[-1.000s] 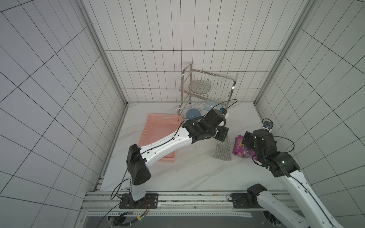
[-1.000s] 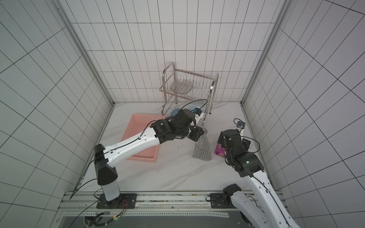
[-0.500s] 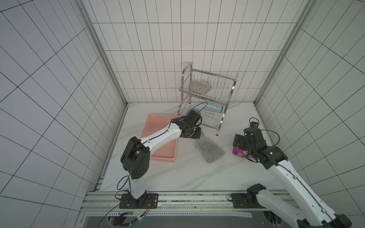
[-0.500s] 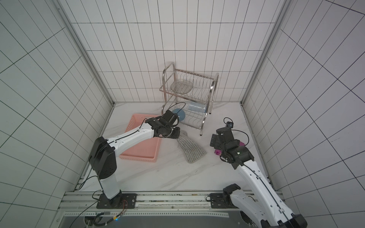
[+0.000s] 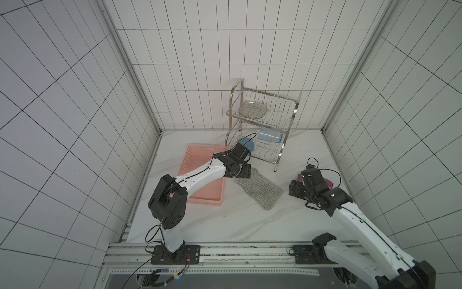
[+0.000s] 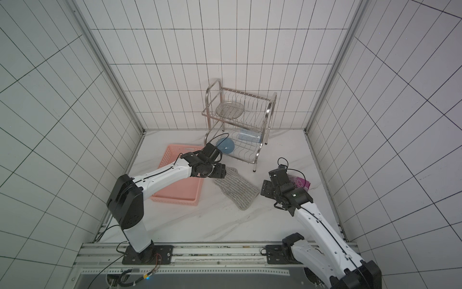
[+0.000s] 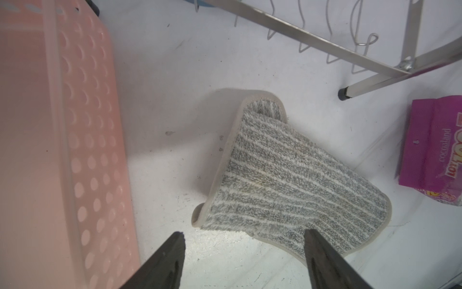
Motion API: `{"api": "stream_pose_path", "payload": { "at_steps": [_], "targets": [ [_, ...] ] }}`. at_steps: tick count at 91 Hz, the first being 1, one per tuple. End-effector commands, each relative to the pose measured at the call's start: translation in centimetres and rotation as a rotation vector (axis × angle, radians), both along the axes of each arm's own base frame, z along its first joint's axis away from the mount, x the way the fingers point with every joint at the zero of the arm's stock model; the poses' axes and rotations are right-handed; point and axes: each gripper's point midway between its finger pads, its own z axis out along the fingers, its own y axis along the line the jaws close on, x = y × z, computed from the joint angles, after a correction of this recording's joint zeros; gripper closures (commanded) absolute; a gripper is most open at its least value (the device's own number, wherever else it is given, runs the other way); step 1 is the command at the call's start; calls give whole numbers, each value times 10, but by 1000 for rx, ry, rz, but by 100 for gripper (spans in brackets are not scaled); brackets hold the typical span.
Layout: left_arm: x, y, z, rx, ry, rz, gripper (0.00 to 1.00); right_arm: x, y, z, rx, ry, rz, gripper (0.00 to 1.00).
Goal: Fold the square dishcloth
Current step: Place the cleaning item at the center of the board, then move the bin to the center of the board.
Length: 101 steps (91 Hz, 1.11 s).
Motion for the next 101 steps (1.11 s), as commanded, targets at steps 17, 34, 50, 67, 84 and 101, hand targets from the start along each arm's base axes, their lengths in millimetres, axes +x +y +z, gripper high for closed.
{"api": "stream_pose_path", "payload": {
  "at_steps": [17, 34, 50, 67, 84, 101],
  "targets": [
    [-18, -1, 7, -150, -34, 65, 17, -9, 40, -27, 256, 45, 7, 27],
    [-30, 8, -24, -102, 40, 67, 17, -3, 40, -28, 317, -4, -47, 28],
    [-25, 34, -41, -47, 58, 125, 17, 4, 40, -34, 331, -16, -86, 29],
    [-3, 63, -44, -14, 34, 187, 17, 7, 44, -41, 350, 1, -109, 29],
    [15, 76, -45, -9, 26, 215, 17, 10, 50, -54, 360, 36, -119, 30],
    [19, 66, -37, -64, 30, 194, 17, 14, 59, -64, 388, 65, -121, 34]
  ]
}}
